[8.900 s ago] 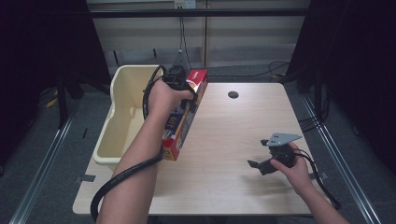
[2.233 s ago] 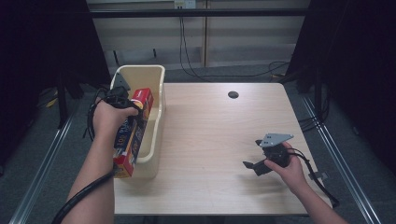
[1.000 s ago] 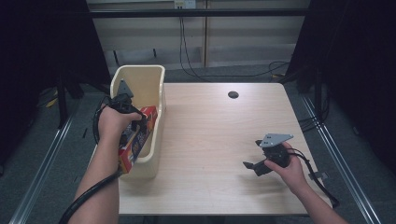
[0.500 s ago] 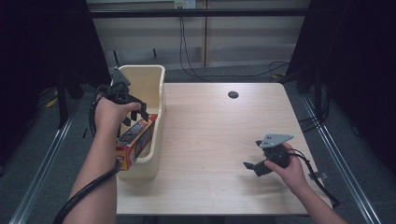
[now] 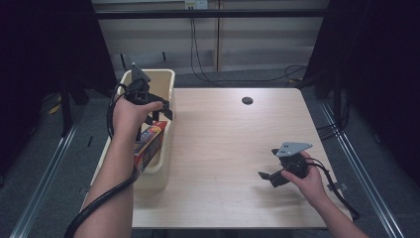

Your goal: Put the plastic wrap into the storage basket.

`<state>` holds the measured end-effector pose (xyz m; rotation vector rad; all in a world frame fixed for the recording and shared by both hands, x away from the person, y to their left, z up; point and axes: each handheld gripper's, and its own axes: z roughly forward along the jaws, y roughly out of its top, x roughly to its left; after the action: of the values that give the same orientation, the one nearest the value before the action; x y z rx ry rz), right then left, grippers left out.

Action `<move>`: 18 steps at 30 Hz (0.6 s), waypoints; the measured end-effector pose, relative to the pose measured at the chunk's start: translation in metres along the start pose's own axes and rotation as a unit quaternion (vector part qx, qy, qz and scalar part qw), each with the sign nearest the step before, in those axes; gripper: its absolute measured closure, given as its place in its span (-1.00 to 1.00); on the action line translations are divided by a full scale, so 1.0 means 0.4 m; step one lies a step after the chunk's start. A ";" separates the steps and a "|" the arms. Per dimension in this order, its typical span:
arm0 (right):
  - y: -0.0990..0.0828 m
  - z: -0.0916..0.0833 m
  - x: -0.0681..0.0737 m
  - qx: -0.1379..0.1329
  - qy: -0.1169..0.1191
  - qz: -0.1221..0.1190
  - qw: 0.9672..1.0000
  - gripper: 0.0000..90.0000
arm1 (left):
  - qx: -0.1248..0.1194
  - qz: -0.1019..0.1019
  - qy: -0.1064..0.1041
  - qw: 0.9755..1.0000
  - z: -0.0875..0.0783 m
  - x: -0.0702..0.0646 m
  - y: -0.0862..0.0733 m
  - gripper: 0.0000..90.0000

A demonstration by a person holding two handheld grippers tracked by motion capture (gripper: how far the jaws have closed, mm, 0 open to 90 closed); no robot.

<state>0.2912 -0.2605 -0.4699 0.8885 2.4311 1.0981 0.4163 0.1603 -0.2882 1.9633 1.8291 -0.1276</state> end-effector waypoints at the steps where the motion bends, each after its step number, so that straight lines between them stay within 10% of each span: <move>1: 0.000 0.000 0.000 0.000 0.000 0.000 1.000 -0.96 | -0.003 0.001 -0.001 1.000 0.002 -0.005 0.000 -0.33; 18: 0.002 -0.002 0.001 -0.003 -0.002 -0.001 1.000 -0.96 | -0.012 0.064 -0.019 0.998 0.046 -0.090 -0.005 -0.50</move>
<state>0.2909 -0.2603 -0.4687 0.8851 2.4246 1.1018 0.4146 0.1200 -0.2920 2.0409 1.6674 -0.1016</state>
